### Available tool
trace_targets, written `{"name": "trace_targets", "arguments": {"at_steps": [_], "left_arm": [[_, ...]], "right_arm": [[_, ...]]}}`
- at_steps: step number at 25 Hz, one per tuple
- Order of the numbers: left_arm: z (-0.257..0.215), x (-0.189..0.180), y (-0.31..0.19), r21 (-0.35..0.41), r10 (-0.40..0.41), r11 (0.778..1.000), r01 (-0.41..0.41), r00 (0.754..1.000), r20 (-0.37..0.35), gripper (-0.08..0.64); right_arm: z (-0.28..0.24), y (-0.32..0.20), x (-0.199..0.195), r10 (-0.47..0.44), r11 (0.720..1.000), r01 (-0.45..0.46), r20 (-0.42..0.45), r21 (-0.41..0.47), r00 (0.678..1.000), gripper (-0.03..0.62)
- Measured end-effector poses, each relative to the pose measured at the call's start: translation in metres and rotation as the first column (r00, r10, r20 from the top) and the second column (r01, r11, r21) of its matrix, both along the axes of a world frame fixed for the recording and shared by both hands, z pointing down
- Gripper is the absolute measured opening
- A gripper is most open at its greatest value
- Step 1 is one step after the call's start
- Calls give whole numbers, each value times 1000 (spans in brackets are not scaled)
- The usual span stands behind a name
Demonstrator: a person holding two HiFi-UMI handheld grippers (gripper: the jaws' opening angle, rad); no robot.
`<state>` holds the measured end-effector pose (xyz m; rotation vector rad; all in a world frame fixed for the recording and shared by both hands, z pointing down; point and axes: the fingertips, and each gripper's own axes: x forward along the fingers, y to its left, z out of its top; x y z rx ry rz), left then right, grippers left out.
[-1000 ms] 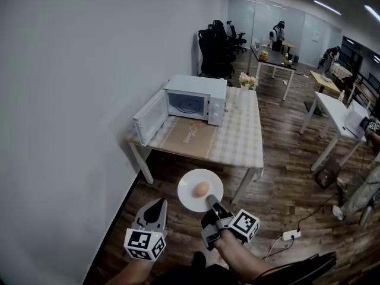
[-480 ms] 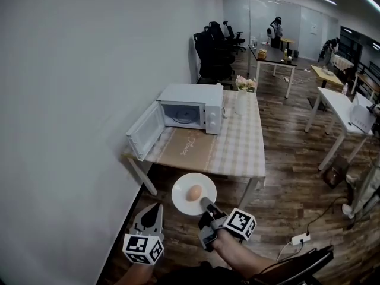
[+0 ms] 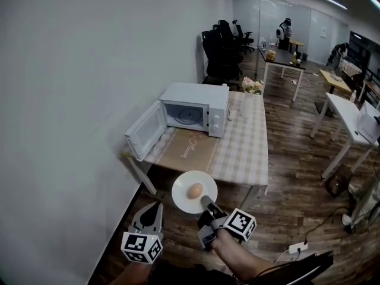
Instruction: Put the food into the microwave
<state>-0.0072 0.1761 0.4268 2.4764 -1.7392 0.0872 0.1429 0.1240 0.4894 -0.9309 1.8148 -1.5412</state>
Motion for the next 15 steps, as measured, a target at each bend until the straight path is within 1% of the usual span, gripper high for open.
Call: {"name": "trace_targets", "arguments": {"at_steps": [6, 10, 15], "left_arm": [[5, -2, -21, -6, 10, 1000, -10, 1000, -12, 8], [6, -6, -42, -4, 38, 999, -38, 999, -28, 8], [-1, -15, -72, 19, 63, 998, -62, 997, -36, 8]], "right_arm": [[-1, -19, -4, 6, 1000, -6, 4, 6, 1000, 25], [-3, -34, -11, 18, 1000, -19, 5, 11, 1000, 25], [-4, -59, -16, 45, 999, -45, -11, 13, 999, 25]]}}
